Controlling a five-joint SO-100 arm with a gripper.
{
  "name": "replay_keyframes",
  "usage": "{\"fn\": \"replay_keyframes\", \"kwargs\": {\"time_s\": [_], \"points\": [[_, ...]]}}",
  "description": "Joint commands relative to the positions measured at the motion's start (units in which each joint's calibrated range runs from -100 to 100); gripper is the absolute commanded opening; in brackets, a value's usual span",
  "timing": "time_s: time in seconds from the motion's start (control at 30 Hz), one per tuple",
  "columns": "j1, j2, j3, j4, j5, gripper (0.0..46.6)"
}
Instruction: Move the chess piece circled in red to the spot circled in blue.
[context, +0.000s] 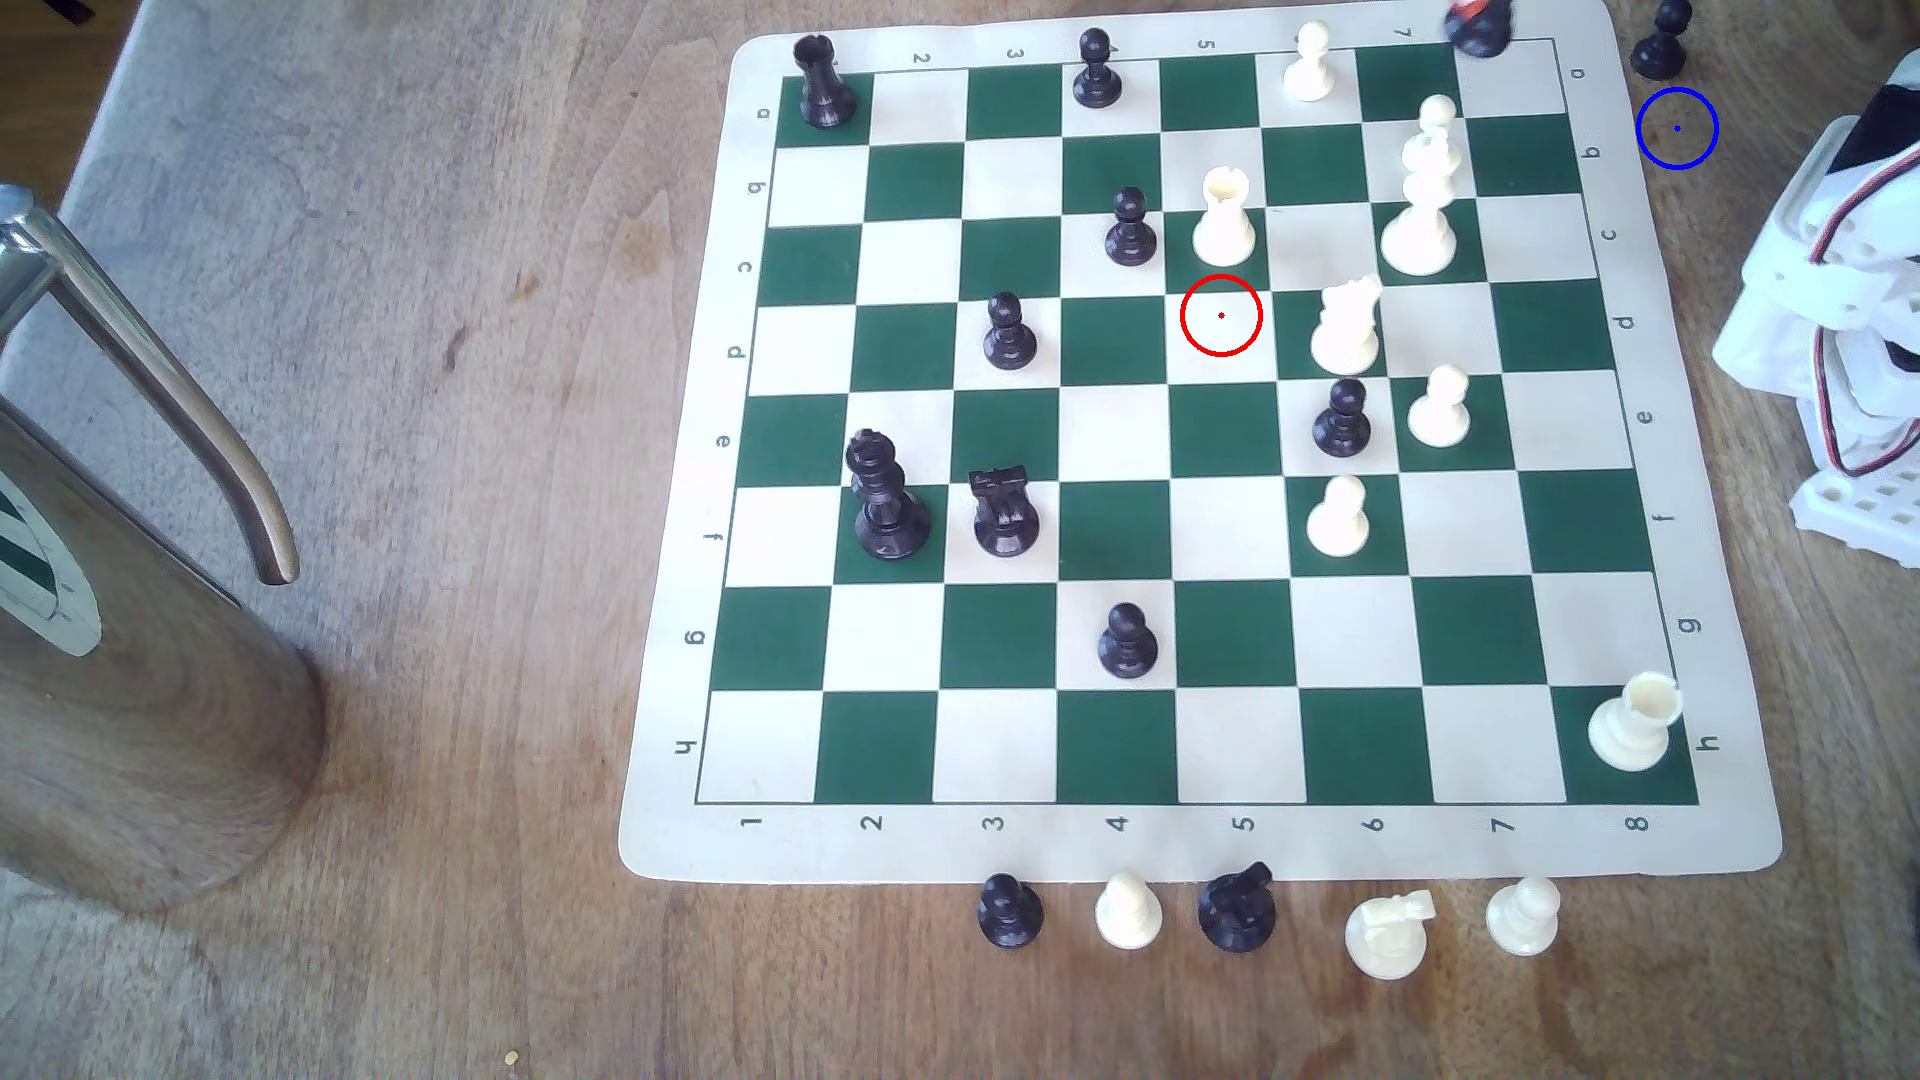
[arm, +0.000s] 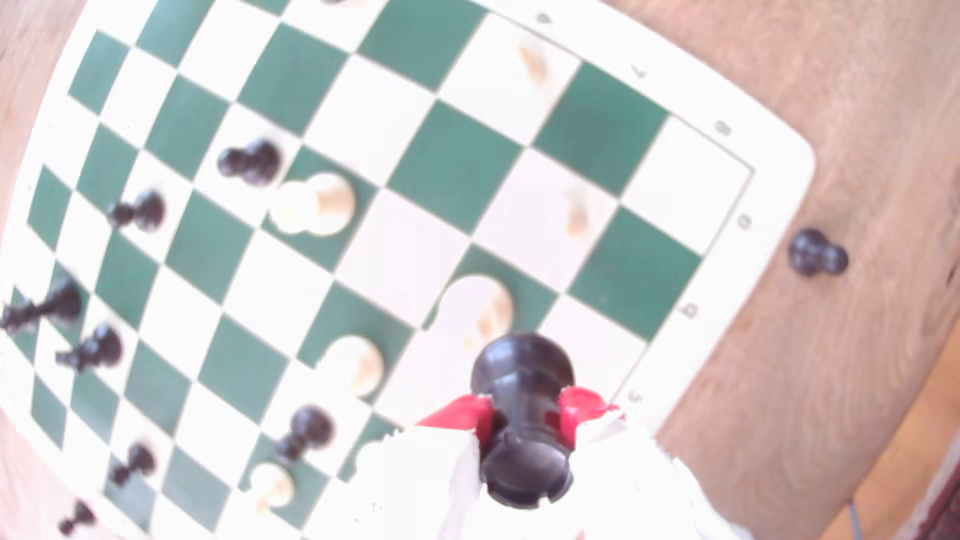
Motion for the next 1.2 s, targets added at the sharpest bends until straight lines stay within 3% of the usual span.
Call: {"fn": "replay_keyframes", "kwargs": {"time_s": [0.0,0.27,0.57,1.17], "points": [[8.9,-12.1,13.6,-3.9,2.0,0.4],[15.7,-16.6,23.4,-8.1,3.0,0.4],[30.0,-16.5,35.2,-16.9,7.2,0.5],[30.2,-2.7,36.5,-28.0,7.2,0.5]]}}
